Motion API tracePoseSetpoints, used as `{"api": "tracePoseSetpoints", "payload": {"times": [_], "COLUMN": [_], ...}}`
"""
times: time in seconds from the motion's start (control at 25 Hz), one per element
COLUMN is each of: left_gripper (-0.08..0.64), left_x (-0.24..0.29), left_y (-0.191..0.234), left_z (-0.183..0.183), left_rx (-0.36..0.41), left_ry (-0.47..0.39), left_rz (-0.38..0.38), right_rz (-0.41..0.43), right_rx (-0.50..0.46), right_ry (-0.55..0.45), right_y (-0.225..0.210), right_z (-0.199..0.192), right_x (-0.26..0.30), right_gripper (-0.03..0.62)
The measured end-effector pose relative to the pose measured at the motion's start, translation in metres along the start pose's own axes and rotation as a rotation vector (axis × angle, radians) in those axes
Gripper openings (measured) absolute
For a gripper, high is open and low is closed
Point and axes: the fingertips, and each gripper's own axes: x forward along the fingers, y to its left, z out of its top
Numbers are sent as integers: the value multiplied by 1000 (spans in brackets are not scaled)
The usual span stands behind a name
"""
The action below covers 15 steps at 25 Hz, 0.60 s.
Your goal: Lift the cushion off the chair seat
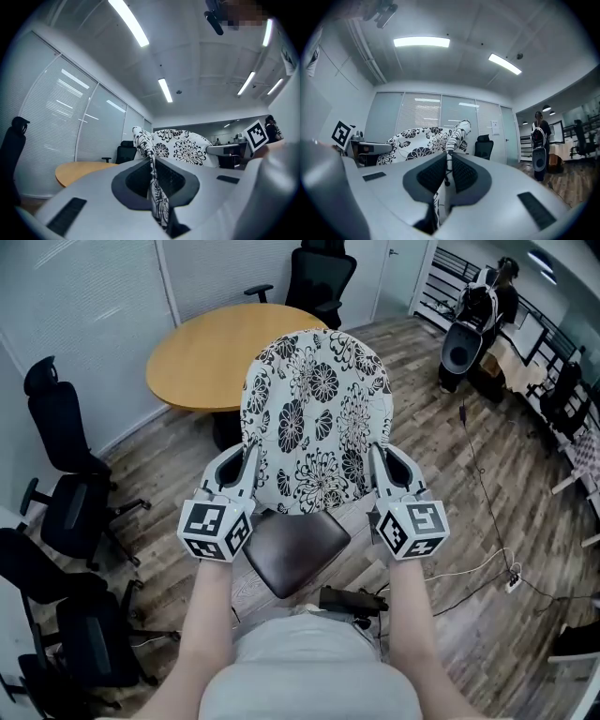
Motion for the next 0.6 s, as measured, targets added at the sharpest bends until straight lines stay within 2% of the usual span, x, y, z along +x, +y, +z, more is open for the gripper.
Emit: {"api": "tracePoseSetpoints", "payload": {"times": [0.6], "left_gripper": [20], "left_x": [-6], "left_y": [-1], "left_z": [6], "left_rx": [30], "left_ry": [-48], "left_rz": [27], "right_rz": [-12], "right_rx": [-22], "right_ry": [-55], "right_y": [3], "right_z": [7], "right_x": [-3], "right_gripper": [38]}}
